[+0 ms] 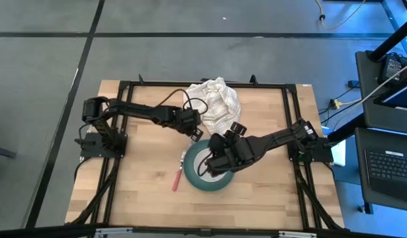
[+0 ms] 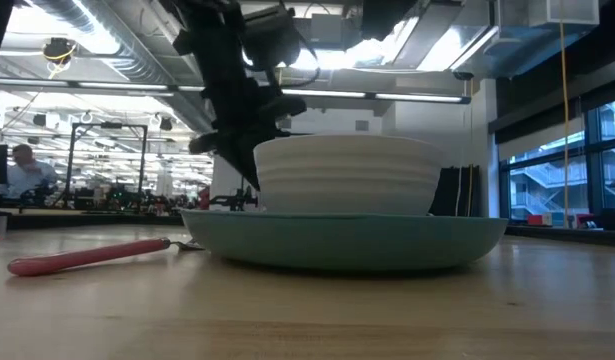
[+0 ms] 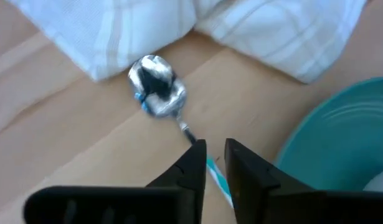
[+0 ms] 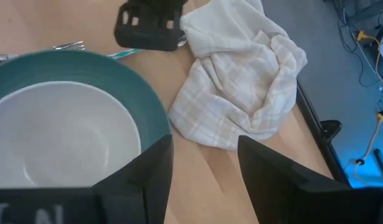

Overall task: Set table place
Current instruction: Put the blue spoon into the white bowl

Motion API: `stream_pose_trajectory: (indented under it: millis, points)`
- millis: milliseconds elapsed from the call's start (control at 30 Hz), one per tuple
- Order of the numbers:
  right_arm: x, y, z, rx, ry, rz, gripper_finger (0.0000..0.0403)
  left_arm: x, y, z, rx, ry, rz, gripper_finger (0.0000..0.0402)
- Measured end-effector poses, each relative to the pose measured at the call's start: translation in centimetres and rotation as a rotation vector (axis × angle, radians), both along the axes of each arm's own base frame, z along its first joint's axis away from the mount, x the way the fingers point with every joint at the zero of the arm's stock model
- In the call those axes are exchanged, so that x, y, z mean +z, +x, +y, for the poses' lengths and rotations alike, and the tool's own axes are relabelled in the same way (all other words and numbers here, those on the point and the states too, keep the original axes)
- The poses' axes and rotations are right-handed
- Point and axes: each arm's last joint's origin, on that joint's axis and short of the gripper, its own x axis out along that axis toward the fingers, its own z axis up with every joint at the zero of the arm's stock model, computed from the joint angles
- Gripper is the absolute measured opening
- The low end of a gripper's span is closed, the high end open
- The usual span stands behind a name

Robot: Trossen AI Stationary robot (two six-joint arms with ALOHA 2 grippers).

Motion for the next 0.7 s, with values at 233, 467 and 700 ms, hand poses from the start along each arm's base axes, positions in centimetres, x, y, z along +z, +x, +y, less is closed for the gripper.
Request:
stream_pose_trajectory:
  millis: [233, 467, 700]
  points:
    - [0.1, 0.2, -0.7, -0.002, -0.004, 0.012, 0.0181, 0.0, 0.0, -0.5, 0.057, -0.051, -0.013, 0.0077]
    - [0.1, 0.3, -0.9, 0.002, -0.013, 0.018, 0.0181, -2.4, 0.3, -1.3, 0.11, -0.088, 0.05, 0.0074]
    - [0.1, 0.3, -0.9, 0.017, -0.019, 0.029, 0.0181, -3.5, 0.9, -1.3, 0.158, -0.109, 0.039, 0.0074]
